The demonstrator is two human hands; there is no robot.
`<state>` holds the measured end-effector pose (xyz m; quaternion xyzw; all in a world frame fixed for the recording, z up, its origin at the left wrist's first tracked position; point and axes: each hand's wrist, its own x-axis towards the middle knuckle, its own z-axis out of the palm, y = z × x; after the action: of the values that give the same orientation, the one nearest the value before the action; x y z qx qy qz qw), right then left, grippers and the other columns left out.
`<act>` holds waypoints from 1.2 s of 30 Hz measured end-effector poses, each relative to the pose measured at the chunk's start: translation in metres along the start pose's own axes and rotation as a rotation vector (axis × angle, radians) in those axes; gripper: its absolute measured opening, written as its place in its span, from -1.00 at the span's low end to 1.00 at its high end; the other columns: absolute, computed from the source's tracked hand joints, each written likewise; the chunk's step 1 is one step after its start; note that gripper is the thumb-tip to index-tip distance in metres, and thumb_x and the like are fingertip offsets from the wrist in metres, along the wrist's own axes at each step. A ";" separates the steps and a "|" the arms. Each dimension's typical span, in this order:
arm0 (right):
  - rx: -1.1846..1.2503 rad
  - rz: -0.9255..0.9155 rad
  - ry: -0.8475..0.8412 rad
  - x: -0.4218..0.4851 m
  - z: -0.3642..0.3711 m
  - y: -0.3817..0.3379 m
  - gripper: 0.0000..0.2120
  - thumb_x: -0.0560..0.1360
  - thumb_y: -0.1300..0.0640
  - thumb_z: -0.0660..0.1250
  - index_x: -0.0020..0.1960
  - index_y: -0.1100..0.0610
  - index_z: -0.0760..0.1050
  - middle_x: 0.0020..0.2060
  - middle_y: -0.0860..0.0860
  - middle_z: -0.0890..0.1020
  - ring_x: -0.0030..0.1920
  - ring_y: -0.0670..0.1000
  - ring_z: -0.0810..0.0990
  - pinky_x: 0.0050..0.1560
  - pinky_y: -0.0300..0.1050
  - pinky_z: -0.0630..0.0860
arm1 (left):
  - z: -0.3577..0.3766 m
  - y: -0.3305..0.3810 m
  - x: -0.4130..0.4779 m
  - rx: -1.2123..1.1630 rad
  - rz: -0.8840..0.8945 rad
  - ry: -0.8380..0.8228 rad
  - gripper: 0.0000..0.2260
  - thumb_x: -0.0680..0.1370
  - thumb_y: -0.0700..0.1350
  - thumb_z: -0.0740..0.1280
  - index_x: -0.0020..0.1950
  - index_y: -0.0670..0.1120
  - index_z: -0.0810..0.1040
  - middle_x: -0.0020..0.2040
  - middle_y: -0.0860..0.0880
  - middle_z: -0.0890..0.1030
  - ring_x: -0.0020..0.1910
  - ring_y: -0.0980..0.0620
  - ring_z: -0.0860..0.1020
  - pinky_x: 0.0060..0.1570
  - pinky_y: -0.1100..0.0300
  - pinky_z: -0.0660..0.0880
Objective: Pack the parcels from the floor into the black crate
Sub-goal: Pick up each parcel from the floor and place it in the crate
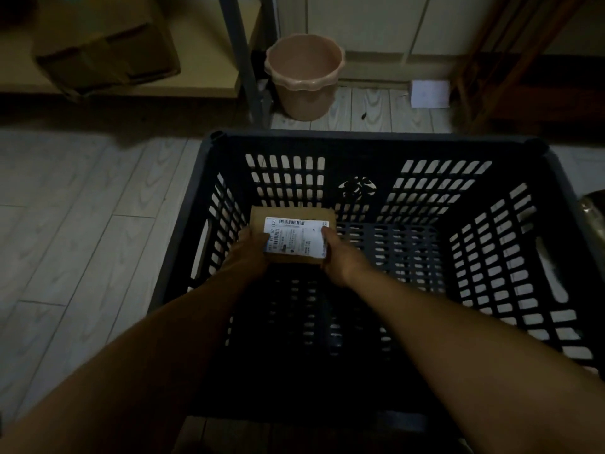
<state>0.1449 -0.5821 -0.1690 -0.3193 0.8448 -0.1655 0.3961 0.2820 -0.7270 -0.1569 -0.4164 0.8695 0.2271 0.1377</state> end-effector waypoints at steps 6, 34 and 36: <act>0.036 0.034 0.020 0.009 0.013 0.000 -0.22 0.50 0.24 0.27 0.54 -0.10 -0.08 0.50 0.11 0.14 0.41 0.20 0.28 0.38 0.04 0.28 | 0.010 -0.008 0.008 0.060 0.014 0.026 -0.64 0.60 -0.01 0.14 0.40 -0.01 0.31 0.40 -0.08 0.31 0.23 -0.08 0.38 0.01 0.14 0.38; 0.038 0.075 0.047 -0.459 -0.384 -0.211 -0.44 0.47 -0.07 0.34 0.41 0.03 0.28 0.33 0.16 0.40 0.23 0.16 0.45 0.24 0.02 0.43 | -0.458 0.198 -0.354 -0.121 0.069 -0.066 -0.40 0.45 -0.05 0.42 0.43 -0.10 0.29 0.43 -0.16 0.34 0.39 -0.13 0.30 0.32 -0.01 0.25; 0.010 0.102 0.118 -0.500 -0.398 -0.219 -0.33 0.48 -0.07 0.34 0.50 0.05 0.16 0.43 0.16 0.29 0.34 0.19 0.36 0.31 0.04 0.36 | -0.482 0.212 -0.378 -0.113 0.095 -0.074 -0.34 0.45 0.00 0.41 0.48 -0.07 0.21 0.48 -0.13 0.27 0.43 -0.12 0.26 0.36 0.00 0.22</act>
<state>0.1669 -0.3990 0.4807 -0.2637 0.8809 -0.1678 0.3553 0.3231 -0.6057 0.4783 -0.3733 0.8684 0.2973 0.1349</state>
